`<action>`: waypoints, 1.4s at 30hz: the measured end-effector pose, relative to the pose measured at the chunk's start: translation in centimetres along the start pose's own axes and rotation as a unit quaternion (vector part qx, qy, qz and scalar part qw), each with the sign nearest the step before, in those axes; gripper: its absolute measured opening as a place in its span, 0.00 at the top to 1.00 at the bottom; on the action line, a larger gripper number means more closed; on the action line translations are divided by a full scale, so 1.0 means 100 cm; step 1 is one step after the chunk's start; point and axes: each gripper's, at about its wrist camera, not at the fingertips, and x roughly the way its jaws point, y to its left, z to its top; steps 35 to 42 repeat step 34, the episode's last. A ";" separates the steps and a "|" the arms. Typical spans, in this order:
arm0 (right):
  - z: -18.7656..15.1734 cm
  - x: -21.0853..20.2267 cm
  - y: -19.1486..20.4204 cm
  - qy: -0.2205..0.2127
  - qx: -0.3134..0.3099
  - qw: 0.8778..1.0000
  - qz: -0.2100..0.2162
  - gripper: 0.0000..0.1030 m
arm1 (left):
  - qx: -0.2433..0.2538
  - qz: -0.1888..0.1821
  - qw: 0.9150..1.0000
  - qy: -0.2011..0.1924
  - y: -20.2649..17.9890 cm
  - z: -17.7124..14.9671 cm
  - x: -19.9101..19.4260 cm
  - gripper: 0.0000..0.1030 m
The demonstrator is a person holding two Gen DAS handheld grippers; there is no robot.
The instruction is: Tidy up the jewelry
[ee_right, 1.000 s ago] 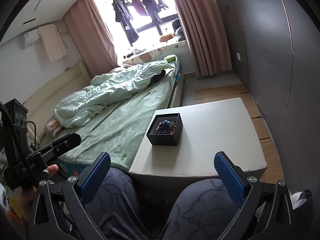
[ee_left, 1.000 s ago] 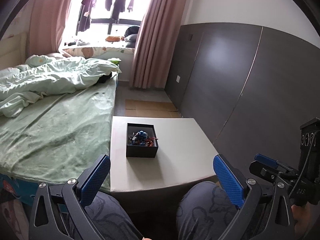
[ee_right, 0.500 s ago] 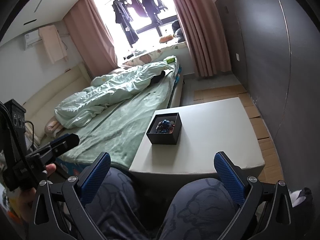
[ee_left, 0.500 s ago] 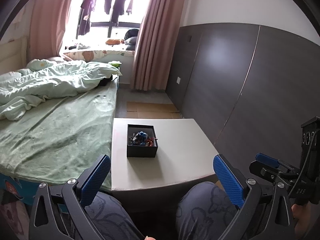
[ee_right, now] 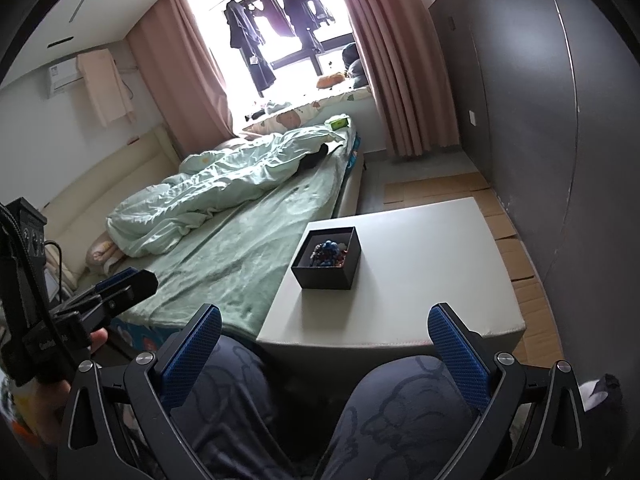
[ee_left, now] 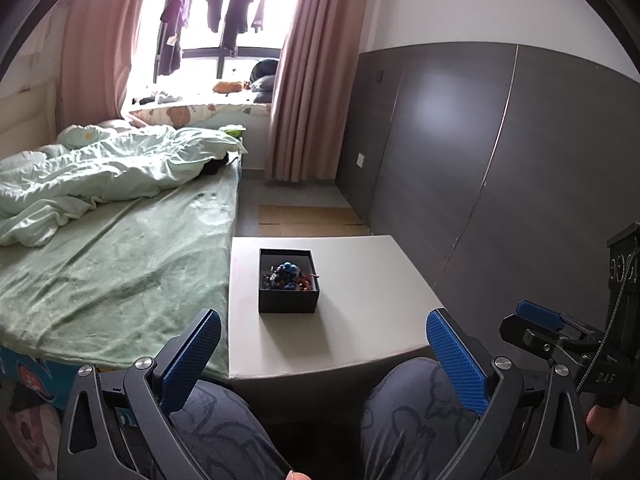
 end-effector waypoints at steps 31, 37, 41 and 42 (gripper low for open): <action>-0.006 0.002 0.005 0.005 -0.011 1.000 -0.006 0.00 | 0.001 0.022 1.000 -0.017 0.000 -0.010 -0.002 0.00; -0.006 0.003 0.005 0.006 -0.010 1.000 -0.005 0.00 | -0.003 0.021 1.000 -0.017 0.003 -0.009 -0.001 0.00; -0.006 0.003 0.005 0.006 -0.010 1.000 -0.005 0.00 | -0.003 0.021 1.000 -0.017 0.003 -0.009 -0.001 0.00; -0.006 0.003 0.005 0.006 -0.010 1.000 -0.005 0.00 | -0.003 0.021 1.000 -0.017 0.003 -0.009 -0.001 0.00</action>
